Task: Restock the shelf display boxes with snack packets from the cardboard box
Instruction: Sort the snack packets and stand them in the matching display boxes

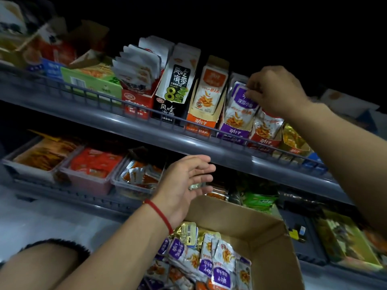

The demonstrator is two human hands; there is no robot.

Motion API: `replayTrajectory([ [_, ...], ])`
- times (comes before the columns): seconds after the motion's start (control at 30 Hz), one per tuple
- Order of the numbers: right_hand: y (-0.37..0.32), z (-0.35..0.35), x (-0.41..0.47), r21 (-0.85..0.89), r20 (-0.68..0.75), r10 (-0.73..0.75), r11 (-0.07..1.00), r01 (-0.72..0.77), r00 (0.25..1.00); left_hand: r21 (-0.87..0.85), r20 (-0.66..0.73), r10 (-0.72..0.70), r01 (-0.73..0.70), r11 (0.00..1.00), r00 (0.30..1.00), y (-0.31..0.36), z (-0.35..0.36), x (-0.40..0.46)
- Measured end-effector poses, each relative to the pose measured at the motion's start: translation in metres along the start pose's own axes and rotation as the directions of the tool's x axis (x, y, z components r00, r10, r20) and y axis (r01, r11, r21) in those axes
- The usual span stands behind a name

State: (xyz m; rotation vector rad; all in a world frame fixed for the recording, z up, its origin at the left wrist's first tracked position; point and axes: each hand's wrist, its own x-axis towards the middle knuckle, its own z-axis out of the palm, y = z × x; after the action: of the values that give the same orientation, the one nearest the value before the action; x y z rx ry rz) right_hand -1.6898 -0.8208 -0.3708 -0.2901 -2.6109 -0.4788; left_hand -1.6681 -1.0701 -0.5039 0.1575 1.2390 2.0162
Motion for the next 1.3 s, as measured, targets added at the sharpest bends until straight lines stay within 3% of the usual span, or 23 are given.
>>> replayTrajectory([
  [0.2, 0.006, 0.01, 0.001, -0.109, -0.108, -0.059, 0.993, 0.047, 0.992, 0.014, 0.01, 0.001, -0.002, 1.0, 1.0, 0.001, 0.001, 0.0],
  [0.4, 0.01, 0.01, -0.013, -0.078, -0.206, -0.062, 0.996, 0.047, 0.977, 0.067, -0.017, -0.008, 0.009, 0.998, 1.0, -0.003, -0.001, 0.003],
  [0.63, -0.008, 0.0, -0.097, 0.071, -0.281, -0.158, 0.98, 0.185, 0.947, 0.422, -0.098, -0.038, 0.076, 0.903, 0.994, -0.032, -0.001, 0.01],
  [0.83, -0.013, 0.031, -0.196, 0.22, -0.083, -0.199, 0.952, 0.213, 0.976, 0.681, -0.096, -0.095, 0.135, 0.719, 0.991, -0.073, 0.005, 0.016],
  [0.97, -0.005, 0.058, -0.248, 0.318, 0.1, -0.22, 0.931, 0.179, 0.97, 0.85, -0.037, -0.195, 0.133, 0.509, 0.98, -0.116, -0.003, 0.032],
  [1.1, 0.006, 0.075, -0.265, 0.428, 0.417, -0.174, 0.903, -0.023, 0.892, 0.977, 0.019, -0.29, 0.045, 0.211, 0.957, -0.16, -0.014, 0.045],
  [1.2, 0.016, 0.082, -0.264, 0.484, 0.526, -0.171, 0.865, -0.128, 0.833, 0.998, 0.06, -0.337, -0.053, 0.029, 0.94, -0.184, -0.014, 0.053],
  [1.3, 0.025, 0.085, -0.262, 0.522, 0.575, -0.151, 0.824, -0.219, 0.804, 0.986, 0.119, -0.391, -0.153, -0.058, 0.913, -0.209, -0.003, 0.063],
])
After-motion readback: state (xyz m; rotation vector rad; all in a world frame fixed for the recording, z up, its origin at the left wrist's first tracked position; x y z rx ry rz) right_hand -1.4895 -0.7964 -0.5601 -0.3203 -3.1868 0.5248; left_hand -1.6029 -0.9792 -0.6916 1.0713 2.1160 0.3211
